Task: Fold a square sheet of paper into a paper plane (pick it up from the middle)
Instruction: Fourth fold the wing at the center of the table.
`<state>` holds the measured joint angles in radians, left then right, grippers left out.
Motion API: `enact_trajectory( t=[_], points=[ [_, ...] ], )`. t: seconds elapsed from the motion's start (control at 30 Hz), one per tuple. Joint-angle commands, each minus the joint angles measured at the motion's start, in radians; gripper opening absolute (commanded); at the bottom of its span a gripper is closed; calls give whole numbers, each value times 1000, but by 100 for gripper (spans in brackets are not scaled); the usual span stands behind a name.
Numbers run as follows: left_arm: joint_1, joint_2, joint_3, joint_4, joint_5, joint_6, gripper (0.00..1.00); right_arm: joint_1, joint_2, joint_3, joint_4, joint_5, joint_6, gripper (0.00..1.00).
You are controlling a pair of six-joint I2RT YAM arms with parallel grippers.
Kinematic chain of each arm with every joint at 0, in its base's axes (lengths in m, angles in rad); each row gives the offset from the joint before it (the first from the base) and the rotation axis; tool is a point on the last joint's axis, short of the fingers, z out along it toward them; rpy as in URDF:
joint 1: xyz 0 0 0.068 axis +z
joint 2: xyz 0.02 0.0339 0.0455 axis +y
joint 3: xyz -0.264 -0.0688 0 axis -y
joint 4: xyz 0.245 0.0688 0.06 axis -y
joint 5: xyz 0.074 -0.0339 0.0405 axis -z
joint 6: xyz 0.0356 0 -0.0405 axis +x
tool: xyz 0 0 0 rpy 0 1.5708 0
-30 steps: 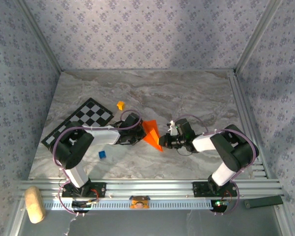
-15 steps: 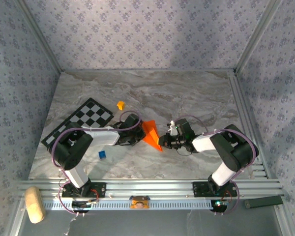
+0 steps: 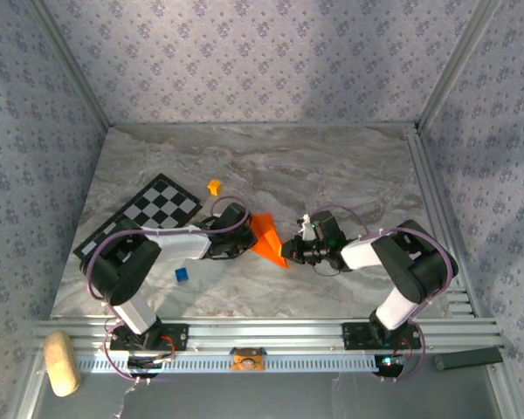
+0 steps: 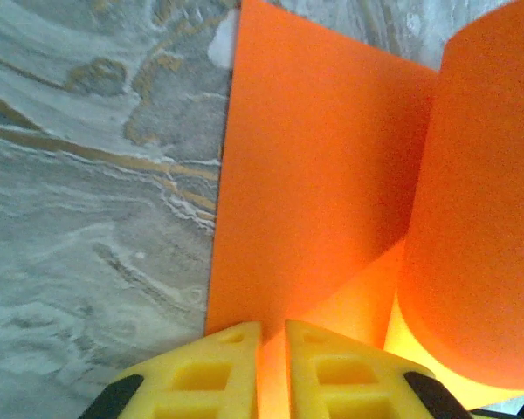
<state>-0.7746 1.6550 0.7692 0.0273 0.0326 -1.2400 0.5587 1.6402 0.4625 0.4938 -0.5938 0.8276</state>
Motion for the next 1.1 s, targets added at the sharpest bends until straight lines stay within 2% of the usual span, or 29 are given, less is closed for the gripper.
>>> enact_trajectory(
  t=[0.0,0.23,0.43,0.87,1.0,1.07],
  points=[
    [-3,-63,22,-34,-40,70,16,15,45,-7,-32,7,9,0],
    [-4,-48,23,91,69,140,12,13,54,-7,-37,9,9,0],
    [-5,16,39,206,162,132,11,12,60,-7,-40,8,11,0],
    [-4,77,46,274,188,82,10,7,62,-2,-53,8,11,0],
    [-5,56,29,283,172,53,10,5,56,-2,-57,8,11,0],
    [-9,24,24,222,130,44,10,6,54,-1,-58,8,11,0]
  ],
)
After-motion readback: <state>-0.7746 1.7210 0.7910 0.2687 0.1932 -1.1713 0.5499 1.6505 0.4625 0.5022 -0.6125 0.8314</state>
